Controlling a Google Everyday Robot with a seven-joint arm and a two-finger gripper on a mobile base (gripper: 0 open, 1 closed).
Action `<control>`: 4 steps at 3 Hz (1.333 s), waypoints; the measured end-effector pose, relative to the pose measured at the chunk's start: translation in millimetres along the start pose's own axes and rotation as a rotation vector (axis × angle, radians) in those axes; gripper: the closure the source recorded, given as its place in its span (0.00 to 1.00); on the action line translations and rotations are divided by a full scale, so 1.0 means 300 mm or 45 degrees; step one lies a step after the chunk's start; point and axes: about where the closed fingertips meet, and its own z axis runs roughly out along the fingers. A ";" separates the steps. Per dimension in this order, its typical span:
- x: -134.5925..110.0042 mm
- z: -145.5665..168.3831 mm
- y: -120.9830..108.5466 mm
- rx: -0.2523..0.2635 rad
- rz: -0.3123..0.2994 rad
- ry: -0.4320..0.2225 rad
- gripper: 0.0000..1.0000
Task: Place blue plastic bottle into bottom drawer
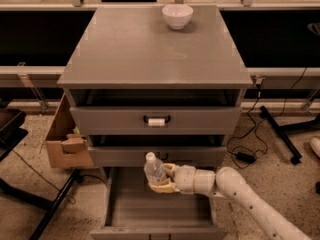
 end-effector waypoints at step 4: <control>0.438 0.240 0.005 -0.189 0.114 -0.055 1.00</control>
Offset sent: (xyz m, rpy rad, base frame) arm 0.0079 -0.0192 -0.0387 -0.0075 0.0414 0.0026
